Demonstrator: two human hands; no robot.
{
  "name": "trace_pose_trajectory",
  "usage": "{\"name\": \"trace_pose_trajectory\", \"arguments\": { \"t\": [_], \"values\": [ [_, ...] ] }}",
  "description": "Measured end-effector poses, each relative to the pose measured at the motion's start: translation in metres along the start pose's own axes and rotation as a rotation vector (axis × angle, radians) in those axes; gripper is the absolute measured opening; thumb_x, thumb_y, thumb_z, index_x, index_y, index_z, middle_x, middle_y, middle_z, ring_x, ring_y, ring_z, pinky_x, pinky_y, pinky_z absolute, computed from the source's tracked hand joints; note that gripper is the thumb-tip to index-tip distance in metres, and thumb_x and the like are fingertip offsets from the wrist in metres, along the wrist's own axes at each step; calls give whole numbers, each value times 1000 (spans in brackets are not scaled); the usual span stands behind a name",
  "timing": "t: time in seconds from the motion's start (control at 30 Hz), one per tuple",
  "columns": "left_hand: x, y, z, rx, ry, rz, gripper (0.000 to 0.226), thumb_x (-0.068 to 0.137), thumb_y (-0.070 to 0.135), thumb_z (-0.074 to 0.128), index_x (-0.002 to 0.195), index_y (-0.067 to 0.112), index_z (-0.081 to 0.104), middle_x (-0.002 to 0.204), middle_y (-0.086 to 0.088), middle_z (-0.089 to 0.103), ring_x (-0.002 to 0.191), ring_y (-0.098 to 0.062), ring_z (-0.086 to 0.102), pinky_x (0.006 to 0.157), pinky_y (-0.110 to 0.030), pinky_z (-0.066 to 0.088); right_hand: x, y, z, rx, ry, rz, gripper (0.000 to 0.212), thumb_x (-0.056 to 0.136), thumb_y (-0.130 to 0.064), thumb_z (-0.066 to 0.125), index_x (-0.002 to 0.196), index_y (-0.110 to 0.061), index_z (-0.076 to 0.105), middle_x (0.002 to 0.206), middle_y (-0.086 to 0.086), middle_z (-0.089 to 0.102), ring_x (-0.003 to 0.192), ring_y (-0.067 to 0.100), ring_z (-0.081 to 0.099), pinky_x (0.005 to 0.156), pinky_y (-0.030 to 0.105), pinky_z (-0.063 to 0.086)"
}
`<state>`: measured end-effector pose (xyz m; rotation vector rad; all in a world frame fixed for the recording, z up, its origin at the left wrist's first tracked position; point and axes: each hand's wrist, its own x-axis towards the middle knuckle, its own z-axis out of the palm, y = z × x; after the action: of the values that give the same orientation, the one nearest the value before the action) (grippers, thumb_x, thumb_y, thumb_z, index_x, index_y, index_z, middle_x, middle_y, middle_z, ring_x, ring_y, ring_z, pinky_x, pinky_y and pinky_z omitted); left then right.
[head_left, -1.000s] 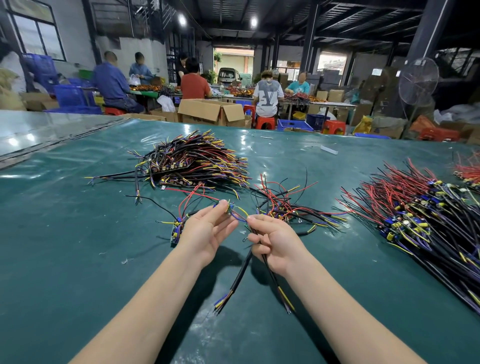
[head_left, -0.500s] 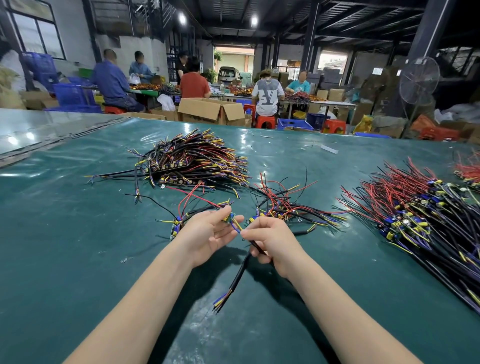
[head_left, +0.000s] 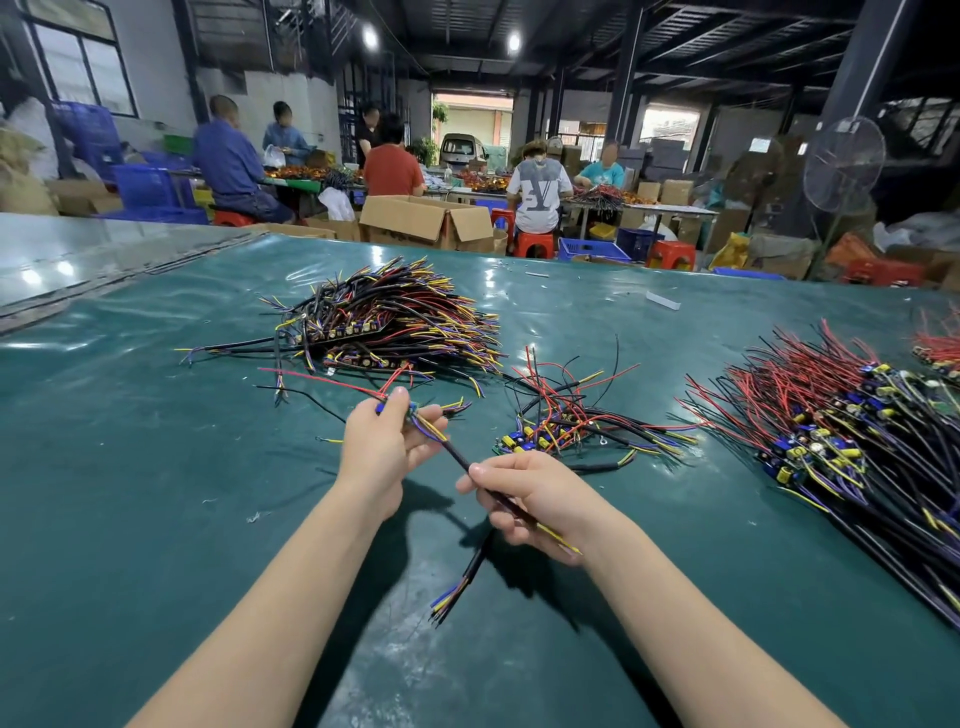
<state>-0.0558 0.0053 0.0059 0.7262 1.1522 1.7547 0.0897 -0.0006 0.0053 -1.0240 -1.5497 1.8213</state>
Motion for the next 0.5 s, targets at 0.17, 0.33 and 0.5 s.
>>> {"name": "trace_pose_trajectory", "arguments": {
  "t": [0.17, 0.33, 0.5],
  "values": [
    [5, 2, -2, -127, 110, -11, 26, 101, 16, 37, 76, 10, 39, 70, -8, 50, 35, -3, 54, 38, -19, 49, 2, 2, 4, 32, -76, -46, 17, 92, -3, 47, 88, -8, 63, 44, -9, 43, 37, 3, 36, 38, 12, 22],
    [15, 2, -9, 38, 304, 147, 27, 99, 17, 34, 72, 14, 35, 64, -4, 43, 38, -6, 45, 33, -14, 39, 0, 3, 10, 6, -179, -48, 20, 92, 2, 44, 83, -5, 60, 46, -9, 41, 37, 1, 32, 37, 11, 19],
    [17, 6, -9, -278, 313, 33, 27, 98, 12, 31, 72, 14, 36, 64, -3, 40, 28, -1, 40, 33, -11, 37, -1, 2, 12, 1, -58, -34, 33, 90, -10, 52, 58, -11, 54, 41, -6, 35, 32, 3, 25, 35, 11, 15]
  ]
}}
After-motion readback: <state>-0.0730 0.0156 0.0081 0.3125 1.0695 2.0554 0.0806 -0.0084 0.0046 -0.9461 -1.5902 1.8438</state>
